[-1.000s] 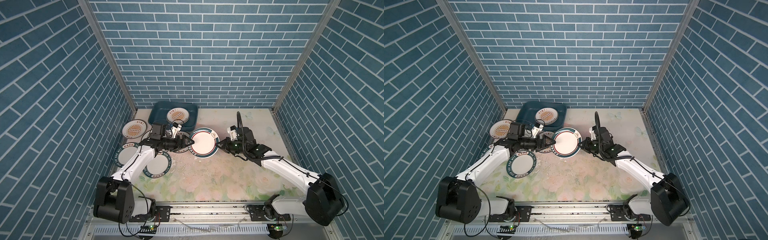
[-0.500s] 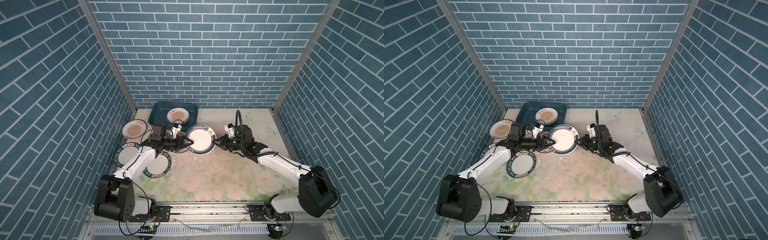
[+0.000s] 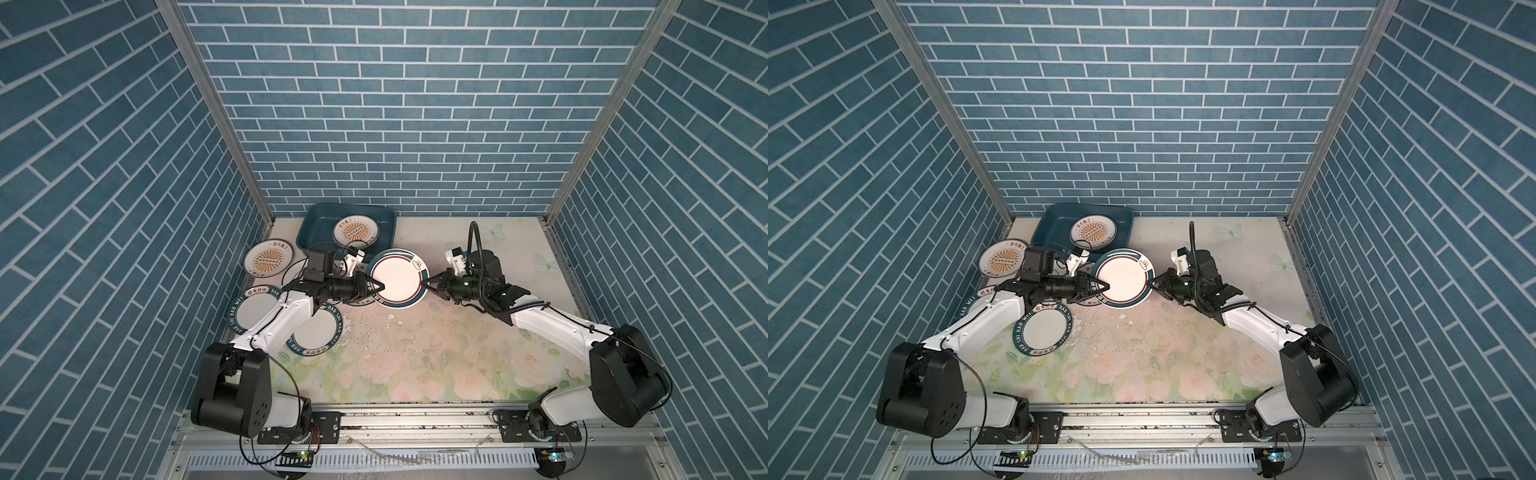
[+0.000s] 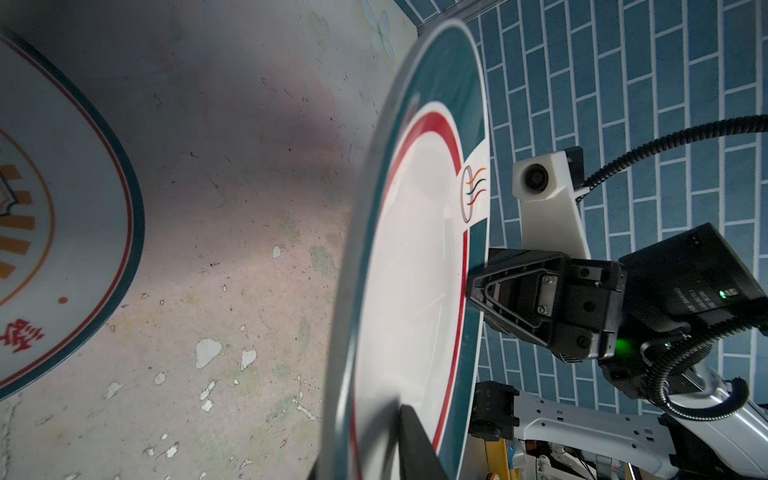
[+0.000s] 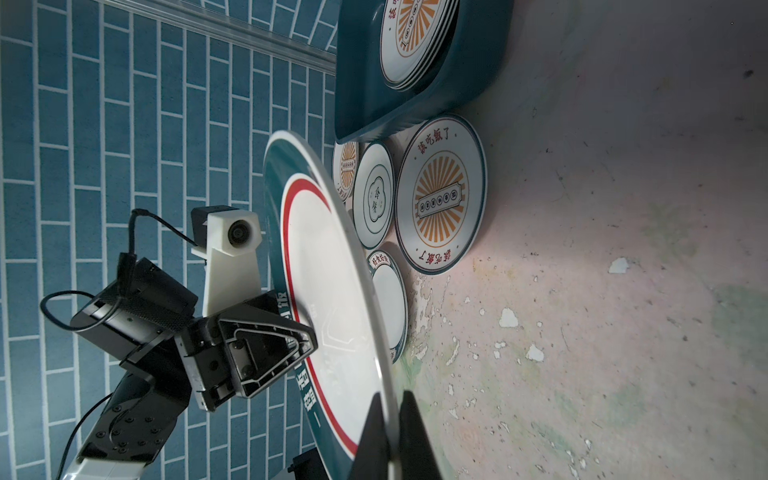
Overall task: Place the plates into the plastic bin on the countertop
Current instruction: 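Lift the plate toward the left gripper and let the left gripper grip it, then carry the plate into the bin with the left gripper while the right arm withdraws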
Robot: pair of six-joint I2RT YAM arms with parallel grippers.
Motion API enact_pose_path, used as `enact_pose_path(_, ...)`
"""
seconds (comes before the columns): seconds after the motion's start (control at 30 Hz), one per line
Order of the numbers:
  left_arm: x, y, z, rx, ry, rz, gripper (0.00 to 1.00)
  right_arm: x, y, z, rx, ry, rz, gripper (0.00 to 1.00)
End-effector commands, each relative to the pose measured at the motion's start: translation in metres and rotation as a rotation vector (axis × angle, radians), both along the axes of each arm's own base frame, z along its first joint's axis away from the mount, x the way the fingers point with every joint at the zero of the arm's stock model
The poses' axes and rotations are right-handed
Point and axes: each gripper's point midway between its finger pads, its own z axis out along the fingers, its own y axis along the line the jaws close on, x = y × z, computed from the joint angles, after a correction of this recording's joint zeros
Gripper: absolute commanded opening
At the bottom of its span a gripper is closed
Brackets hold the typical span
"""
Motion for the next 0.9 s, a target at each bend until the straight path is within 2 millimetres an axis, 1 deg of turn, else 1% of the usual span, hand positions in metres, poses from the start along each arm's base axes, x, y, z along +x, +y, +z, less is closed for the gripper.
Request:
enact_pose_path(0.0, -0.001, -0.001, -0.002, 0.003, -0.006, -0.008, 0.16, 0.005, 0.004, 0.013, 0.055, -0.025, -0.001, 0.0)
enact_pose_path(0.1, -0.001, 0.0, -0.002, 0.014, -0.012, -0.005, 0.09, 0.005, 0.005, 0.012, 0.059, -0.028, -0.002, 0.0)
enact_pose_path(0.27, 0.0, 0.001, -0.003, 0.025, -0.009, -0.004, 0.01, 0.008, 0.004, 0.011, 0.057, -0.033, -0.01, 0.0)
enact_pose_path(0.33, 0.0, 0.002, -0.004, 0.037, -0.011, -0.003, 0.0, 0.008, 0.005, 0.009, 0.058, -0.032, -0.009, 0.0)
enact_pose_path(0.37, -0.001, 0.003, -0.005, 0.05, -0.015, -0.001, 0.0, 0.009, 0.004, 0.009, 0.057, -0.033, -0.01, 0.02)
enact_pose_path(0.4, -0.001, 0.004, -0.005, 0.054, -0.015, 0.002, 0.0, 0.01, 0.004, 0.008, 0.056, -0.033, -0.009, 0.1)
enact_pose_path(0.43, 0.0, 0.004, -0.004, 0.053, -0.02, 0.001, 0.0, 0.011, 0.004, 0.007, 0.055, -0.038, -0.009, 0.22)
enact_pose_path(0.5, 0.001, 0.004, -0.001, 0.051, -0.029, 0.003, 0.0, 0.015, 0.002, 0.005, 0.05, -0.043, -0.017, 0.51)
enact_pose_path(0.53, 0.003, 0.004, -0.001, 0.053, -0.036, 0.011, 0.0, 0.017, 0.002, 0.007, 0.057, -0.06, -0.016, 0.65)
enact_pose_path(0.57, 0.004, 0.005, -0.001, 0.057, -0.037, 0.018, 0.0, 0.018, 0.003, 0.011, 0.073, -0.089, -0.013, 0.77)
enact_pose_path(0.6, 0.006, 0.006, -0.004, 0.067, -0.03, 0.023, 0.0, 0.02, 0.003, 0.017, 0.087, -0.117, -0.011, 0.83)
enact_pose_path(0.7, 0.01, 0.007, -0.006, 0.074, -0.015, 0.032, 0.0, 0.022, 0.002, 0.023, 0.065, -0.17, -0.001, 0.9)
enact_pose_path(0.87, 0.023, 0.006, 0.0, 0.048, -0.01, 0.079, 0.0, 0.018, -0.001, 0.047, 0.058, -0.289, 0.029, 0.96)
